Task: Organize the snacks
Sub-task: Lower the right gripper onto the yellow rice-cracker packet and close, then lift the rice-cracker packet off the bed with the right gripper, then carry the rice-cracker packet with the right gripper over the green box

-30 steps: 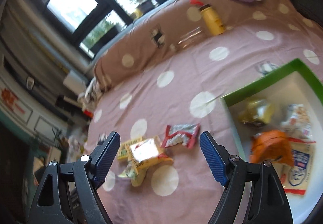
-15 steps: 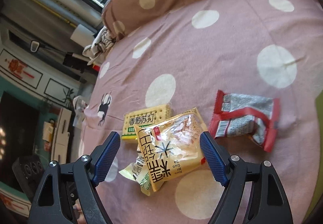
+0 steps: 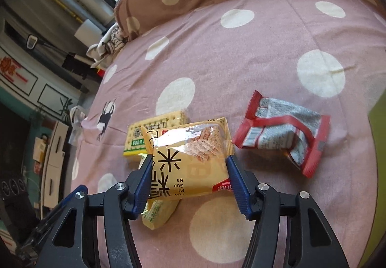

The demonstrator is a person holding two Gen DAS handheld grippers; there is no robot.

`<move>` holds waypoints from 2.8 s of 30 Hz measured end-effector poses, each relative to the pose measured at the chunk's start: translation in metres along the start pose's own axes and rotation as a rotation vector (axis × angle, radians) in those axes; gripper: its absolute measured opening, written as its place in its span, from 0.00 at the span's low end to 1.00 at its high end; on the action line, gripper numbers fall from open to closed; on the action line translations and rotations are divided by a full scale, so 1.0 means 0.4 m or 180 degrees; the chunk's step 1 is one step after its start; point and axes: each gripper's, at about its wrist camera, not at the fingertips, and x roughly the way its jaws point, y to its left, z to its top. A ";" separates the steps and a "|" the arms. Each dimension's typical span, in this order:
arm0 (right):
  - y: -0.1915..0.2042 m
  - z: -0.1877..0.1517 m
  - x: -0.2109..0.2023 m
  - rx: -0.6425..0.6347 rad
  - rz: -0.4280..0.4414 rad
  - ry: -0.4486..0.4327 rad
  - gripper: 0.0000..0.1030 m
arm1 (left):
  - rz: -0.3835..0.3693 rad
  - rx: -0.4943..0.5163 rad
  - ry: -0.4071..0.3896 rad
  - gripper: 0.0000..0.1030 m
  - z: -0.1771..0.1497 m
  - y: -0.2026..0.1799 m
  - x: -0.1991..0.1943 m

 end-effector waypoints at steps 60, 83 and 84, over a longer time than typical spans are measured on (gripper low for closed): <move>-0.033 -0.125 -0.298 0.0138 -0.0202 -0.0765 0.50 | -0.0852 0.1075 0.0166 0.40 -0.106 -0.382 0.020; -0.391 -0.226 -0.632 0.1528 -0.0644 -0.1796 0.51 | -0.1528 0.2365 0.0554 0.41 -0.198 -0.861 0.097; -0.403 -0.230 -0.631 0.1582 -0.0647 -0.1783 0.51 | -0.1520 0.2394 0.0591 0.40 -0.208 -0.870 0.104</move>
